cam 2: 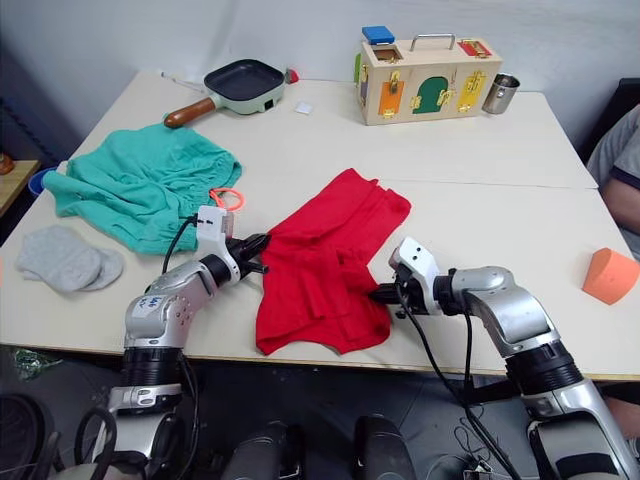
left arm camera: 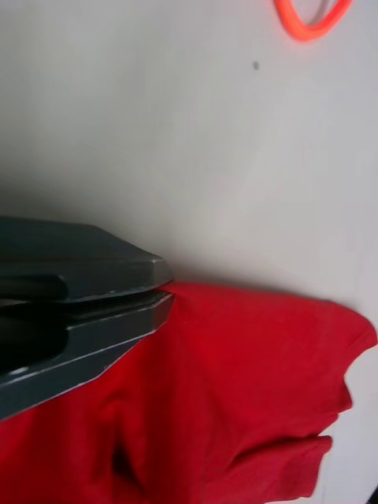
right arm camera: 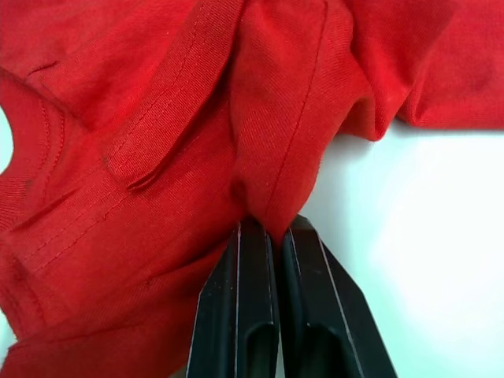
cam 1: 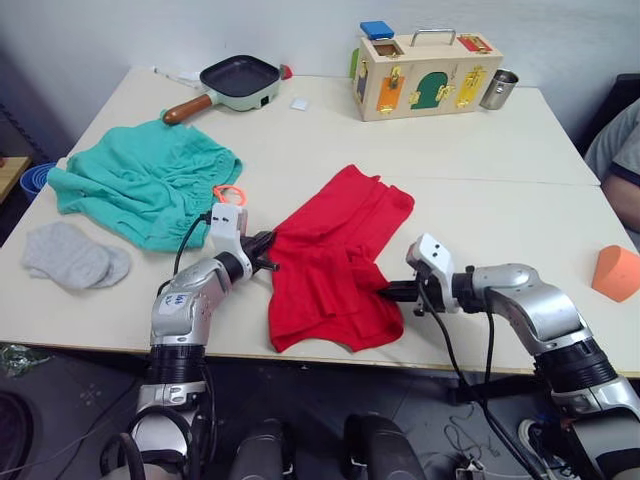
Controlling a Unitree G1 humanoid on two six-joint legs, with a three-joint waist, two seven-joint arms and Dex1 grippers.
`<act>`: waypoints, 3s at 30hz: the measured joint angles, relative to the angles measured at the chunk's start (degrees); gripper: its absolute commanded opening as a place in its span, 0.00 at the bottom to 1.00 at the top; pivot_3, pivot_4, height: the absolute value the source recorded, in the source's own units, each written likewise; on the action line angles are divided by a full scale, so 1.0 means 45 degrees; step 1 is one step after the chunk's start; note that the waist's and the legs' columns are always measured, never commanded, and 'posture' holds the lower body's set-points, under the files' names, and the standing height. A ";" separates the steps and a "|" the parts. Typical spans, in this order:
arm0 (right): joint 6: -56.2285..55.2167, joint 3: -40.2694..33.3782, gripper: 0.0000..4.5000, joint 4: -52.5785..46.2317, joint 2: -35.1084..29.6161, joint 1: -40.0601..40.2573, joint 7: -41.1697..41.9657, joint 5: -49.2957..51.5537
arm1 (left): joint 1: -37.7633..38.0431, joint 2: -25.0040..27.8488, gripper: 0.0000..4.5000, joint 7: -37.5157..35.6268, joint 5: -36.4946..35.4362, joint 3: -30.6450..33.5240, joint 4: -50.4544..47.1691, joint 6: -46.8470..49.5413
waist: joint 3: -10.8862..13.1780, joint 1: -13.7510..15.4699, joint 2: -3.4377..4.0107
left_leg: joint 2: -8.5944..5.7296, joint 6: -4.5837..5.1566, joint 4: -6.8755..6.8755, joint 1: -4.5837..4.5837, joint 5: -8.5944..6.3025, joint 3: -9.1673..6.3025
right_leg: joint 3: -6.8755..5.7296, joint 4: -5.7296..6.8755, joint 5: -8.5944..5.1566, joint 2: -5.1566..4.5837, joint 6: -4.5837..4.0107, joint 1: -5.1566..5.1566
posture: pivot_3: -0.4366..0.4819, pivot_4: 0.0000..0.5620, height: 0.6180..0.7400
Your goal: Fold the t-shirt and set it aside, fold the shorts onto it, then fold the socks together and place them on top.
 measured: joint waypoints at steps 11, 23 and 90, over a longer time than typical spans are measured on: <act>-0.7312 -0.1436 1.00 0.2238 -0.2009 0.0939 0.2886 -0.1235 | 0.1566 0.5778 0.92 -0.6304 0.1214 -0.2148 -0.0052 -0.5810 | 0.0008 -0.0033 0.0014 | -0.0005 -0.0021 -0.0051 0.0011 -0.0013 0.0022 | 0.0006 -0.0038 -0.0003 0.0000 -0.0005 -0.0011 | 0.48 0.27 1.00; -2.0017 -0.1120 1.00 0.8589 -0.0540 -0.0720 0.4992 -0.2526 | 0.0766 0.6651 0.99 -1.0697 0.2330 -0.3824 0.2471 -1.4249 | 0.0020 -0.0056 0.0036 | -0.0001 -0.0011 -0.0051 0.0048 0.0006 0.0054 | 0.0030 -0.0016 -0.0003 0.0004 -0.0004 0.0005 | 0.48 0.27 1.00; -0.5638 -0.1848 0.00 -0.2853 -0.4189 0.2221 0.5210 0.2953 | 0.1927 0.7237 0.00 -1.1909 -0.4664 -0.2896 -0.3268 -0.3780 | 0.0079 0.0090 0.0162 | -0.0007 0.0008 -0.0151 0.0179 -0.0039 -0.0042 | -0.0027 -0.0206 -0.0004 -0.0031 -0.0007 0.0210 | 0.48 0.27 1.00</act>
